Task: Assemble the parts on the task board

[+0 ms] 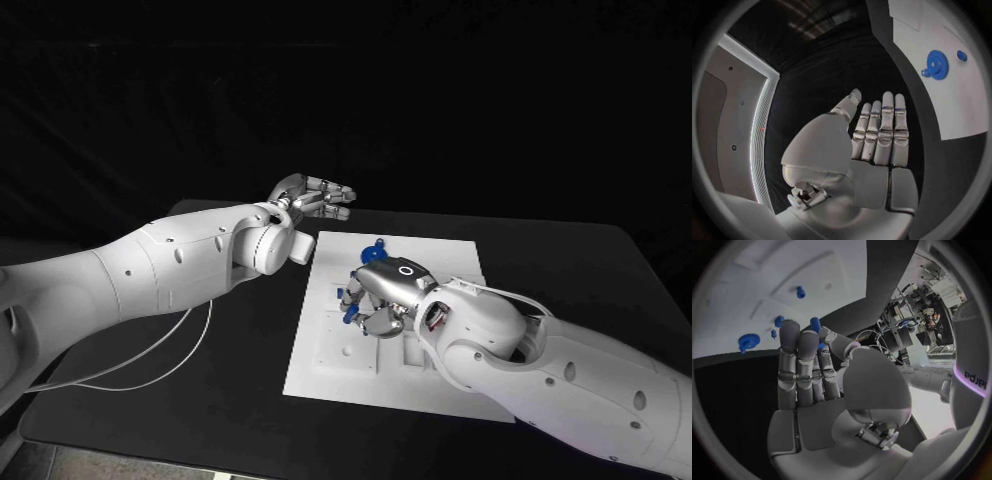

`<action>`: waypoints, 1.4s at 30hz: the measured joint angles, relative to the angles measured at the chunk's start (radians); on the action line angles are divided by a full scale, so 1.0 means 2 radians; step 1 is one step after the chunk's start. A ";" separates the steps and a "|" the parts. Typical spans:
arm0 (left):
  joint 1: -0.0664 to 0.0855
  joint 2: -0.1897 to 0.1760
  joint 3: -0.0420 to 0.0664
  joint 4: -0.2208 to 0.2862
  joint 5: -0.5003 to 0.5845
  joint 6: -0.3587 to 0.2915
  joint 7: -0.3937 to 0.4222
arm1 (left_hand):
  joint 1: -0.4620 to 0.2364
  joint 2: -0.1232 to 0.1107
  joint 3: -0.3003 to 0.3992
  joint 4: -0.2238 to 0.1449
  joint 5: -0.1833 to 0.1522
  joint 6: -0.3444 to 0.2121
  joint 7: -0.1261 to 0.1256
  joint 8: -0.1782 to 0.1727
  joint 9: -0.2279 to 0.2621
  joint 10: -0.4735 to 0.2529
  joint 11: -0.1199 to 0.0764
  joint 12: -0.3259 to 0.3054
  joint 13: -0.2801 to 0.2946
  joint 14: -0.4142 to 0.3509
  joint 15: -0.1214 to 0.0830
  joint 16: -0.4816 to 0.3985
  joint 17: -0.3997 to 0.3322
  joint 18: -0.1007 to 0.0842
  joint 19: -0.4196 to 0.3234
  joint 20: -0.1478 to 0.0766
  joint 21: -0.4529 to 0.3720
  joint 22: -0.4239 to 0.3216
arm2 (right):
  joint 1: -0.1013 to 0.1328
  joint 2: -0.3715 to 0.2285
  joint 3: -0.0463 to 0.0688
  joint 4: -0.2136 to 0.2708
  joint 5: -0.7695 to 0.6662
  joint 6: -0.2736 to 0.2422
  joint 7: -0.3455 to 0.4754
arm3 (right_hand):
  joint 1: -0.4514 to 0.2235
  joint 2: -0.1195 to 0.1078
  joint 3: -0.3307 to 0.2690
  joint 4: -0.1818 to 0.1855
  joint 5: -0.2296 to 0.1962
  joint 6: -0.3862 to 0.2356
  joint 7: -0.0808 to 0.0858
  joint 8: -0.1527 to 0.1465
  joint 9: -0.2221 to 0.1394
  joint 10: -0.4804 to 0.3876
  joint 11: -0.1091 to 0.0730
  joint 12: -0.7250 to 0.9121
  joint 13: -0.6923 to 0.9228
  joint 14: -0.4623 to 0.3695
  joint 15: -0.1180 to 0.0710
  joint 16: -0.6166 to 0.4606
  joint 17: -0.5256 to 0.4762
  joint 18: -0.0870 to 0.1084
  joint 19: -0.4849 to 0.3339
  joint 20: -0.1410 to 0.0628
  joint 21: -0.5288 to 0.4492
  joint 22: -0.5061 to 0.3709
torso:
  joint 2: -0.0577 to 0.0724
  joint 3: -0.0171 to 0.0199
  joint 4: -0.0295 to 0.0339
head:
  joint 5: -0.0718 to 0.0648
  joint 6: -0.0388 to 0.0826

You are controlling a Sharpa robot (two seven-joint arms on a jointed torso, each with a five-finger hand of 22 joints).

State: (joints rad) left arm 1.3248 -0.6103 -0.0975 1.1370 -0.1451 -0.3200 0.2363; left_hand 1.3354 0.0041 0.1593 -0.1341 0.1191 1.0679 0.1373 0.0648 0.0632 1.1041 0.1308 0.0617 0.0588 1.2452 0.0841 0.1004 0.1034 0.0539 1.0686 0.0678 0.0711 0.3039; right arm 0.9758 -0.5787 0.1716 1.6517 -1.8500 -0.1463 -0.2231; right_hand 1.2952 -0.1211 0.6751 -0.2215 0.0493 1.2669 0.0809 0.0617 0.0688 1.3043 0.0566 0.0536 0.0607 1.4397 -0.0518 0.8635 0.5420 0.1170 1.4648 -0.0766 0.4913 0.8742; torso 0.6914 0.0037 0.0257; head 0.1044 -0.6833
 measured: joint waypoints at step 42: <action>-0.002 0.005 0.000 -0.004 0.001 0.004 0.000 | 0.000 0.000 -0.001 -0.001 0.000 -0.001 -0.001 0.000 0.000 0.000 0.000 0.000 0.000 0.000 0.000 0.000 0.000 0.000 0.000 0.000 0.000 -0.004 | -0.008 0.009 -0.040 -0.018 -0.032 0.006 0.006 | -0.006 0.000 0.004 -0.007 0.001 0.001 -0.001 -0.002 0.000 0.001 0.001 0.001 0.000 0.000 -0.004 -0.002 0.000 0.001 0.001 -0.003 -0.007 0.010 | 0.001 0.0003 -0.0008 | 0.014 -0.013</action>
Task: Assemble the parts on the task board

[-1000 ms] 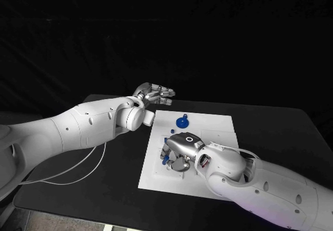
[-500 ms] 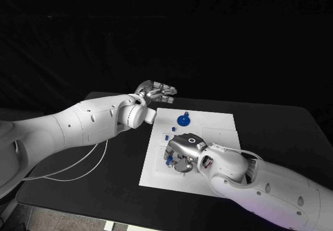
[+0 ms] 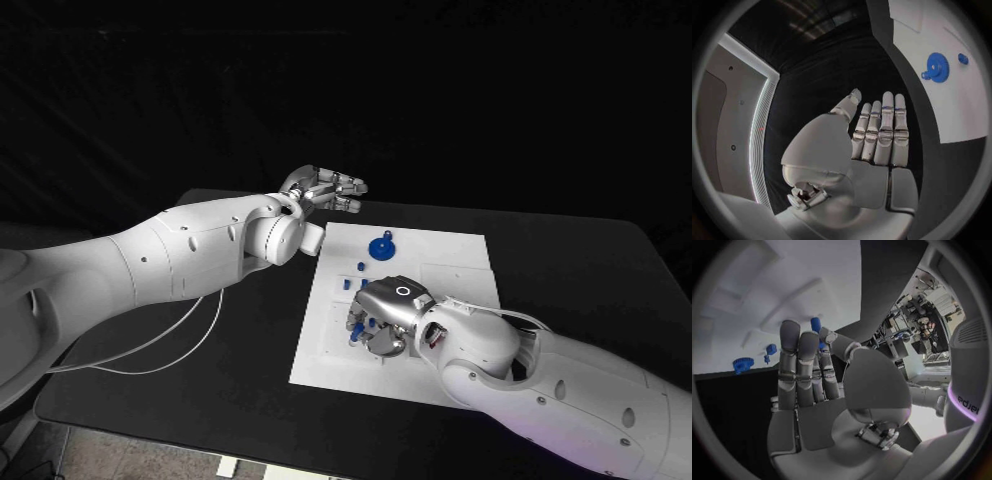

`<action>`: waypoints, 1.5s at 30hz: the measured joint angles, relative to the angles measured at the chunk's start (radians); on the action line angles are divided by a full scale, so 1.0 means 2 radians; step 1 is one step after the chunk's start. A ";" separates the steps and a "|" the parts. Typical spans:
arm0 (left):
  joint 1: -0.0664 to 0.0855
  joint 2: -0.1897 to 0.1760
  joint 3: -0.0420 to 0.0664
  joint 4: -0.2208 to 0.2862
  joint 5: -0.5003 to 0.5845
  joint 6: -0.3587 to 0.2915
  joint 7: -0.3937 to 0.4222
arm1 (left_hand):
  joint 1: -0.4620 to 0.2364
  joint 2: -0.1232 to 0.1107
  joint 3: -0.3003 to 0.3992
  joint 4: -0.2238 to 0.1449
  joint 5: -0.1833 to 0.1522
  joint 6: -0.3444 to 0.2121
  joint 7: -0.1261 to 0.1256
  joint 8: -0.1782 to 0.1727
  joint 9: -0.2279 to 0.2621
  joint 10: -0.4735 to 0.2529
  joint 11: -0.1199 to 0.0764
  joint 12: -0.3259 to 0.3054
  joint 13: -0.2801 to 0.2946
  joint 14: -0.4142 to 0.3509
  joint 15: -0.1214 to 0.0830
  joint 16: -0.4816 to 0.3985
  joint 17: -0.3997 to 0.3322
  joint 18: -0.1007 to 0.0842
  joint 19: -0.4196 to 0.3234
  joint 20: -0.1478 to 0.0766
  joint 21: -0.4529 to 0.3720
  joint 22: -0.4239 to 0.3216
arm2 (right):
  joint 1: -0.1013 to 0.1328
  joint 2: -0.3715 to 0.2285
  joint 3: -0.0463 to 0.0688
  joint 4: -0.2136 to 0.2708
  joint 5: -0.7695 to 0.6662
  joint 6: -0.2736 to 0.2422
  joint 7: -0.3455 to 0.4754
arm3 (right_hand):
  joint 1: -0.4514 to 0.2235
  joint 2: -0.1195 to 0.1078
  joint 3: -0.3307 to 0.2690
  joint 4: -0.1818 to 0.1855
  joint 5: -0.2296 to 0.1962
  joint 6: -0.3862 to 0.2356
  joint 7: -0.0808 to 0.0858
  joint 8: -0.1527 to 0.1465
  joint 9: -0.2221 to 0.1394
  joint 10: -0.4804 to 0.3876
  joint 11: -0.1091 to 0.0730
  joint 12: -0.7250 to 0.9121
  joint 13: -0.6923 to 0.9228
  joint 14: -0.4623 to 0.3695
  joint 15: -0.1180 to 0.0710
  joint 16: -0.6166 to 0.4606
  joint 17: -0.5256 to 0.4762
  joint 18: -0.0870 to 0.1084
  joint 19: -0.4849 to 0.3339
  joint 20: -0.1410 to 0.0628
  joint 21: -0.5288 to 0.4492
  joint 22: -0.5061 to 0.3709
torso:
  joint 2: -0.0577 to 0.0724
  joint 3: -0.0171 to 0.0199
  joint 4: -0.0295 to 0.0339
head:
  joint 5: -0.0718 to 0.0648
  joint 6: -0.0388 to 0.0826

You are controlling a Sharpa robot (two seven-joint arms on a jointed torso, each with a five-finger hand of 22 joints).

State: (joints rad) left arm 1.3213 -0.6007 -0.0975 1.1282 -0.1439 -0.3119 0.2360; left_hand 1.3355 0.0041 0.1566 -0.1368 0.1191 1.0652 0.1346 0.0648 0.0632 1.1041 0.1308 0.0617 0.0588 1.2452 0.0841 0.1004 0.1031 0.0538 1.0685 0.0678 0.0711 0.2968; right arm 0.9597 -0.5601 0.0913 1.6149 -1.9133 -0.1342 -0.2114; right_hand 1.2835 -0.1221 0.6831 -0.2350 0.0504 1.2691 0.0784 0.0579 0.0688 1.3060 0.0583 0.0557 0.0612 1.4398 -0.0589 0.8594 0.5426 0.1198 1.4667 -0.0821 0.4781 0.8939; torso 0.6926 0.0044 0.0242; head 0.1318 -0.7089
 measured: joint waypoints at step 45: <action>0.000 0.000 0.000 0.000 0.000 0.003 -0.001 | 0.002 0.002 -0.002 0.002 0.000 0.000 0.000 0.000 0.000 -0.002 -0.002 0.000 0.000 -0.002 0.002 0.000 0.000 0.000 0.000 0.000 0.000 -0.004 | -0.004 0.010 -0.008 -0.011 -0.005 0.003 -0.001 | 0.001 0.001 -0.001 -0.003 0.002 0.000 0.000 0.001 0.000 0.000 0.000 0.000 0.000 0.000 0.000 -0.002 0.000 0.000 0.001 0.001 -0.007 0.007 | 0.000 -0.0007 0.0002 | 0.002 -0.003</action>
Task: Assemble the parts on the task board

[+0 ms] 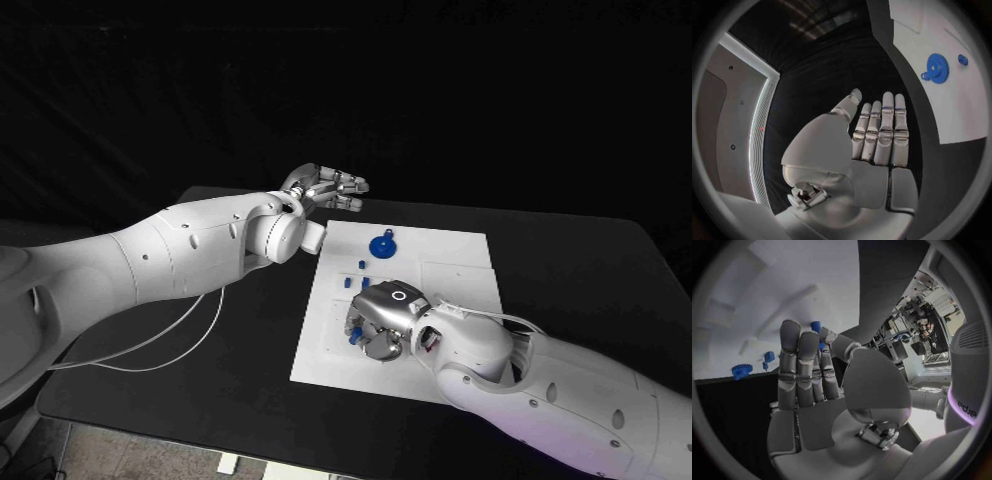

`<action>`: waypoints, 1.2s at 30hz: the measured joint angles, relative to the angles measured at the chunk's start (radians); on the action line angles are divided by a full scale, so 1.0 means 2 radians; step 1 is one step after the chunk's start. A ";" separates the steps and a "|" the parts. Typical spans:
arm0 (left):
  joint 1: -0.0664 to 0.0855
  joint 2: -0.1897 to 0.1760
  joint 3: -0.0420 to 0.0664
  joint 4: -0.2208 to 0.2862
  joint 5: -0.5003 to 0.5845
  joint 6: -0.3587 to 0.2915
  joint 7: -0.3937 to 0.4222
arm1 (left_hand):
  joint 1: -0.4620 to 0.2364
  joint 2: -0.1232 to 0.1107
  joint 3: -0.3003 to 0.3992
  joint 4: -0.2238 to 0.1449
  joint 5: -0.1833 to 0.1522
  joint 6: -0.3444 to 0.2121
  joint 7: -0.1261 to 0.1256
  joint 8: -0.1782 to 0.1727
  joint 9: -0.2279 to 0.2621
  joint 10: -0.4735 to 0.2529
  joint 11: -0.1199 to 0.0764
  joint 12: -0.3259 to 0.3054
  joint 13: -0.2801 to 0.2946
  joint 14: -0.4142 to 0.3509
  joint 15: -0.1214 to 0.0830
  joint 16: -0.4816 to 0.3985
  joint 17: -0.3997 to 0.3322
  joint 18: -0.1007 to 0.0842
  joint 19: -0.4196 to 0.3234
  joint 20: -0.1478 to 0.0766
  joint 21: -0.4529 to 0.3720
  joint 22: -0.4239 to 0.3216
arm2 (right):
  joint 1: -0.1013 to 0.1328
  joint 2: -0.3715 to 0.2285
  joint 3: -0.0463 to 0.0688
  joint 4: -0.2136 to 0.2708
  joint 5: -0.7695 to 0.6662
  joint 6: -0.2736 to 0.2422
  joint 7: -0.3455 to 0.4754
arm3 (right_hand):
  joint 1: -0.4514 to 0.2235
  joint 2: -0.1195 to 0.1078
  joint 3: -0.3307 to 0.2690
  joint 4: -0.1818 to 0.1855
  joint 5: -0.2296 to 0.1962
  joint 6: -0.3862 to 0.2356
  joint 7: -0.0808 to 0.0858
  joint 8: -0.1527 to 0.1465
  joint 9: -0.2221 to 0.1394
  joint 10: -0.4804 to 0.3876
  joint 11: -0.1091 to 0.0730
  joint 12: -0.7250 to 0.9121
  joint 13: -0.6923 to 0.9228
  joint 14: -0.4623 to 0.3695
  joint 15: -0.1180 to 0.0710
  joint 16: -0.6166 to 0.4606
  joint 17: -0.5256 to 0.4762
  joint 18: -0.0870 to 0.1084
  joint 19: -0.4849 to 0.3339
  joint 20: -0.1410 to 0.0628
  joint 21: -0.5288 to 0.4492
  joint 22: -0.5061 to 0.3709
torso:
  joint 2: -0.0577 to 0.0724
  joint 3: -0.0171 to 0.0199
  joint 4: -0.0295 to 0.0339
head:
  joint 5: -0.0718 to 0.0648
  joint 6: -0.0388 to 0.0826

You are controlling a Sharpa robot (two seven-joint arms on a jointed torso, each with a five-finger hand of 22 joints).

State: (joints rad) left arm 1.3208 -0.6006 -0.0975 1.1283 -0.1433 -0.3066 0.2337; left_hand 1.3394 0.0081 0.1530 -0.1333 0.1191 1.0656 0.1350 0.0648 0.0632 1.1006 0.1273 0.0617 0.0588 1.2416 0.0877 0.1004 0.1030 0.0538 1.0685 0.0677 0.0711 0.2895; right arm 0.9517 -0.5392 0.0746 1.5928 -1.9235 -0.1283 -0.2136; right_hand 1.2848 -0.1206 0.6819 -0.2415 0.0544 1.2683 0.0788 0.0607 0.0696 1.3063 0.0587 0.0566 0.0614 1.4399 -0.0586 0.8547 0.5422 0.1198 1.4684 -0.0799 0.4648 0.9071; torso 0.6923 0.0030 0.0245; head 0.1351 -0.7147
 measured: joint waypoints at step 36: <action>0.000 -0.002 0.000 0.000 0.000 0.002 -0.004 | 0.000 0.000 0.000 0.000 0.000 -0.002 0.002 0.000 0.000 -0.002 0.002 0.000 0.000 0.000 0.000 0.000 0.000 0.000 0.000 0.000 0.000 -0.002 | -0.002 -0.020 -0.003 0.010 0.040 -0.070 0.006 | 0.039 -0.046 -0.235 0.109 0.037 -0.146 0.011 0.001 -0.004 -0.145 0.025 0.005 -0.001 -0.010 0.022 -0.019 -0.037 0.008 -0.001 0.019 -0.062 -0.053 | -0.001 0.0008 -0.0007 | -0.002 0.001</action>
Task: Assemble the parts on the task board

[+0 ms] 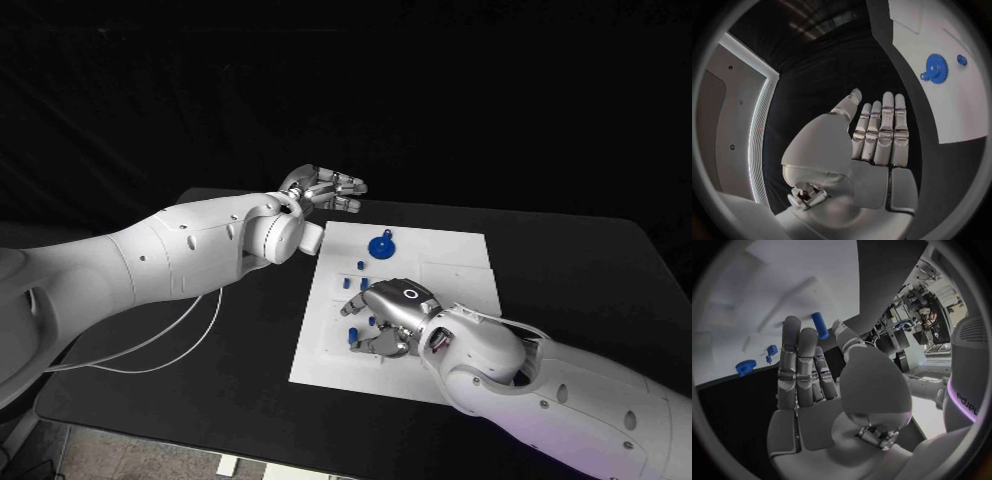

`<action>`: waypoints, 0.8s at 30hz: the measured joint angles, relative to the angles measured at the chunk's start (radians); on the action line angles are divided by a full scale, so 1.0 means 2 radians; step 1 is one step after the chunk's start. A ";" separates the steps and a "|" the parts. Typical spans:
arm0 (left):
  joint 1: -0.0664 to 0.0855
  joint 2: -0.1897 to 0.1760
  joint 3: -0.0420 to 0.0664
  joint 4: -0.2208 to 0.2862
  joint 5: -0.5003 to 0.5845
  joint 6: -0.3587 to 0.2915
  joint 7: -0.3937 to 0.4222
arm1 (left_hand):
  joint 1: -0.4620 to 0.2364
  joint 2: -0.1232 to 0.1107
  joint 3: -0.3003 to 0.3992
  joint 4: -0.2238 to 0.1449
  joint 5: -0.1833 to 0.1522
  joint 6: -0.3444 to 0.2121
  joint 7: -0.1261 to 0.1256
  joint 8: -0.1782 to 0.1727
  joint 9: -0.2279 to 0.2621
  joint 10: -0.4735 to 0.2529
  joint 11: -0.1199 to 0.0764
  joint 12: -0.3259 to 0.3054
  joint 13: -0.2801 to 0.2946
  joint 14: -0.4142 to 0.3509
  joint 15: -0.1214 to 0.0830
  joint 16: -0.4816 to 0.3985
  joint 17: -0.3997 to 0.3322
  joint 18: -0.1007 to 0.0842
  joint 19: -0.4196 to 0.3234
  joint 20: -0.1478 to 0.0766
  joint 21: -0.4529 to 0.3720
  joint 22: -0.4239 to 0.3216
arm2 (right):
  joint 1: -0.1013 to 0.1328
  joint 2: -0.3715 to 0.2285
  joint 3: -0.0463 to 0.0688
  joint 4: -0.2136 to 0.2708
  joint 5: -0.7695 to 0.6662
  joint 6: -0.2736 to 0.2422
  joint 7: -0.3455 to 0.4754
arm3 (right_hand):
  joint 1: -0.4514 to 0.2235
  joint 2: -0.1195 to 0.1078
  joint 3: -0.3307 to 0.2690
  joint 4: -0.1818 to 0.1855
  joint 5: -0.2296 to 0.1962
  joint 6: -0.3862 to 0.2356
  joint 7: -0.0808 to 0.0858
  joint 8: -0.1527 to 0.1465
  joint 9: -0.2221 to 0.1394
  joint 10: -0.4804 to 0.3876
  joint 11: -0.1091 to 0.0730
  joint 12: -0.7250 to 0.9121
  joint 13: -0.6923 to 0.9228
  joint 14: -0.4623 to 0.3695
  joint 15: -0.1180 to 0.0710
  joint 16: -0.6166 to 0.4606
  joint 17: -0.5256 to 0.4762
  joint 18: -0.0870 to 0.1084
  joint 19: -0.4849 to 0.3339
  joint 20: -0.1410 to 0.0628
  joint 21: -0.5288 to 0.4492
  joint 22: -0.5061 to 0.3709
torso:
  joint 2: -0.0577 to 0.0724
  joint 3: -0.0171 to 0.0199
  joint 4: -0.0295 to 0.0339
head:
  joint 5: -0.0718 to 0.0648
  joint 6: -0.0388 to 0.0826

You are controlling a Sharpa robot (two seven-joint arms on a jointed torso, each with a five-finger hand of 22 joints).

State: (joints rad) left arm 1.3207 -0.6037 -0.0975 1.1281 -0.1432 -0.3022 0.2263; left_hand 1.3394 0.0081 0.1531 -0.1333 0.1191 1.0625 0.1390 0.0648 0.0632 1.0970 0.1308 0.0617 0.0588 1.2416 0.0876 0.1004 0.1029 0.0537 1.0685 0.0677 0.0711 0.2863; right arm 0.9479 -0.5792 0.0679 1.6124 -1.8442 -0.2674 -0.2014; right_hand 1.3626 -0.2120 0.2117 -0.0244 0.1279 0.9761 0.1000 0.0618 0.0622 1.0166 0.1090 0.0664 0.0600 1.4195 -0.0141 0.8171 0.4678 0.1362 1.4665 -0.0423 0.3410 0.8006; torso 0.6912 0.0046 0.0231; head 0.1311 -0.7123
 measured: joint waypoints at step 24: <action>-0.004 -0.015 -0.001 0.007 0.002 0.006 0.006 | -0.002 -0.002 -0.006 0.006 0.000 -0.002 -0.002 0.000 0.000 0.016 -0.006 0.000 0.000 0.000 0.000 0.000 0.000 0.000 0.000 0.000 0.000 -0.007 | 0.031 -0.167 0.084 0.036 0.230 0.043 -0.069 | -0.083 0.056 0.060 0.031 -0.012 0.107 -0.027 0.001 0.072 0.115 -0.073 0.519 0.480 0.000 -0.042 0.128 0.196 -0.026 -0.001 -0.039 0.103 0.070 | -0.004 0.0041 -0.0107 | -0.039 0.016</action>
State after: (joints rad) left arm 1.3128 -0.6334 -0.0986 1.1426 -0.1402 -0.2898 0.2385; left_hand 1.3364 0.0050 0.1420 -0.1222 0.1191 1.0589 0.1354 0.0648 0.0632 1.1295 0.1196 0.0617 0.0588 1.2416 0.0876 0.1004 0.1037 0.0538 1.0685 0.0677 0.0711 0.2722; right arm 1.0103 -0.9135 0.2367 1.6853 -1.3835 -0.1815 -0.3396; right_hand 1.1958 -0.1008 0.3317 0.0377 0.1048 1.1901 0.0468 0.0645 0.2060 1.2463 -0.0376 1.1045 1.0205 1.4185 -0.0981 1.0738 0.8590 0.0841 1.4650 -0.1200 0.5473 0.9409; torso 0.6831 0.0128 0.0016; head 0.0522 -0.6798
